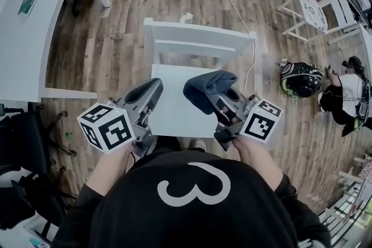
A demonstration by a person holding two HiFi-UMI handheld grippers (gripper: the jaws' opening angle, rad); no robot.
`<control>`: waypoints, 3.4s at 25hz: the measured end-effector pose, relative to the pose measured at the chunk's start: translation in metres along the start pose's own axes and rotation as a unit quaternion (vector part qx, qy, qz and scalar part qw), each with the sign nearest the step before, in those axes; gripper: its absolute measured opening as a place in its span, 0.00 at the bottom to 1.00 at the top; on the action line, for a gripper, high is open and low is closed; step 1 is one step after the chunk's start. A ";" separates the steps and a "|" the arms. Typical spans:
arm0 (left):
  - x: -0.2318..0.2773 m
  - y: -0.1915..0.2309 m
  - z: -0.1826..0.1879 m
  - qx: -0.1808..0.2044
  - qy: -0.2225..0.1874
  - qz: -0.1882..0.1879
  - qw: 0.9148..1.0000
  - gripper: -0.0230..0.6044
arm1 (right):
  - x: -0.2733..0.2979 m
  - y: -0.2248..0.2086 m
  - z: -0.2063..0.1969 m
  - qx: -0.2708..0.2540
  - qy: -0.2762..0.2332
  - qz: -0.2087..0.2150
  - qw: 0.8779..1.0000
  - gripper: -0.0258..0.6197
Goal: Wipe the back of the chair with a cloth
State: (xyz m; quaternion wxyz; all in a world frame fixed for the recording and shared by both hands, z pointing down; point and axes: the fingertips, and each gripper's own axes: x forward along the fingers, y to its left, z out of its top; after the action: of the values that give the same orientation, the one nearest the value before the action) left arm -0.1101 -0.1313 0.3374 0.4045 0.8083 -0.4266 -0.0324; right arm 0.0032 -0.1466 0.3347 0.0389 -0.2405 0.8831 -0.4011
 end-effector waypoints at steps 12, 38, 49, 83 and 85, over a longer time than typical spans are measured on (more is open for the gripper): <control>-0.010 0.071 0.025 -0.015 0.015 0.011 1.000 0.06 | 0.100 -0.028 -0.004 -0.036 0.022 -0.033 0.999 0.12; -0.047 0.132 0.012 -0.057 0.014 0.062 0.996 0.06 | 0.205 -0.099 -0.009 -0.114 0.014 -0.155 0.981 0.12; -0.048 0.136 0.009 -0.065 0.013 0.068 0.995 0.06 | 0.207 -0.103 -0.008 -0.143 0.014 -0.196 0.970 0.12; 0.065 0.053 -0.017 -0.020 0.103 -0.037 0.994 0.06 | 0.008 -0.205 0.063 -0.098 -0.079 -0.361 0.924 0.12; 0.072 0.046 -0.019 -0.018 0.111 -0.042 0.993 0.06 | -0.005 -0.211 0.069 -0.096 -0.085 -0.371 0.920 0.12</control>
State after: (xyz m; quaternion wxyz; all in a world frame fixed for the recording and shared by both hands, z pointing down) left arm -0.0876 -0.1852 0.4027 0.4626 0.8164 -0.3441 0.0332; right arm 0.1090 -0.3102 0.4411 -0.0613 -0.5870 0.7579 -0.2780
